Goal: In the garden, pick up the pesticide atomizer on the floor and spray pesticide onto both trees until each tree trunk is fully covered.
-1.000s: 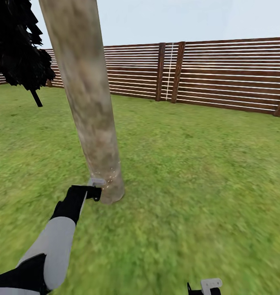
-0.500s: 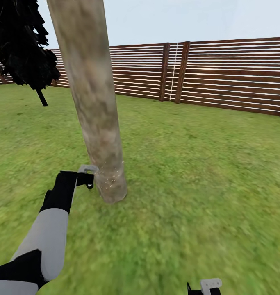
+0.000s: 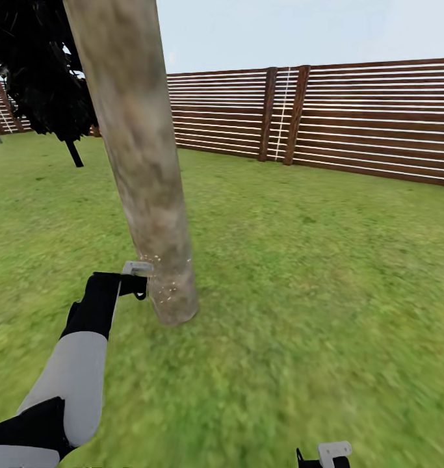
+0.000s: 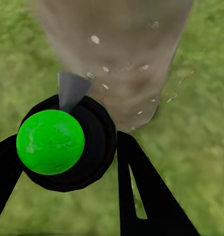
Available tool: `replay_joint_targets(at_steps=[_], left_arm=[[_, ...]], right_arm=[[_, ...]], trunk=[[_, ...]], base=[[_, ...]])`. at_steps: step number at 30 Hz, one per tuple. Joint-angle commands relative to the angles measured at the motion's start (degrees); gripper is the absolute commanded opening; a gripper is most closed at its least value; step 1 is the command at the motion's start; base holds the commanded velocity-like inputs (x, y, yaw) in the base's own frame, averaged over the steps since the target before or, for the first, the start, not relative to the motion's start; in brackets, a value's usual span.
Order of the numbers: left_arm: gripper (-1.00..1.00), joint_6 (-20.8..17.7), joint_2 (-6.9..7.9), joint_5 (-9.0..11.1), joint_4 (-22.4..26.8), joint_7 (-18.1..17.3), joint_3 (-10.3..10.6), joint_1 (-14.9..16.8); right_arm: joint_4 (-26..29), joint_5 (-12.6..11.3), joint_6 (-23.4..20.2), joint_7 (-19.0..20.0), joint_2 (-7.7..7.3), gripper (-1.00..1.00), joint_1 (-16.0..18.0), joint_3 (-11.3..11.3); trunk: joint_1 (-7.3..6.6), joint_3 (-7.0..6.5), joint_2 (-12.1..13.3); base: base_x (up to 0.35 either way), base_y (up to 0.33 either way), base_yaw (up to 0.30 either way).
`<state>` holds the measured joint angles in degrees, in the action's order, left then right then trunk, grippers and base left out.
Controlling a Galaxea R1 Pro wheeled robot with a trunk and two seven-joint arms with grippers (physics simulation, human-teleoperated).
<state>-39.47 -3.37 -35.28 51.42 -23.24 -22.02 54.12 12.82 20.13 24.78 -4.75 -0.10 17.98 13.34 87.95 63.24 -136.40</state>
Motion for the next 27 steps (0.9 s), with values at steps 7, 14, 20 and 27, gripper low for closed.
replay_joint_targets(at_steps=[7, 14, 20, 27], left_arm=[[-1.0, 0.4, -2.19, -0.1, -0.9, -0.4, 0.6, -4.5], [-1.0, 0.4, 0.18, -0.1, -0.9, 0.0, -0.7, -6.0], [-1.0, 2.2, 0.15, -0.1, -1.0, 0.1, -0.8, -7.8], [-1.0, 2.2, 0.12, -0.1, -0.8, 0.2, -1.0, -7.8]], right_arm=[[-0.1, 0.6, 0.2, -0.3, 0.01, 1.0, 0.0, 0.2], [0.0, 0.6, 0.2, -0.3, -0.08, 1.0, 0.0, 0.2], [0.0, 0.6, 0.2, -0.3, -0.08, 1.0, 0.0, 0.3], [0.0, 0.6, 0.2, -0.3, -0.08, 1.0, 0.0, 0.3]], trunk=[[-0.01, 0.05, 0.0], [-0.01, 0.05, 0.0], [-0.01, 0.05, 0.0], [-0.01, 0.05, 0.0]], base=[[0.002, -0.001, 0.019], [0.0, 0.0, 0.0], [0.185, -0.122, 0.0], [0.046, -0.26, 0.0]])
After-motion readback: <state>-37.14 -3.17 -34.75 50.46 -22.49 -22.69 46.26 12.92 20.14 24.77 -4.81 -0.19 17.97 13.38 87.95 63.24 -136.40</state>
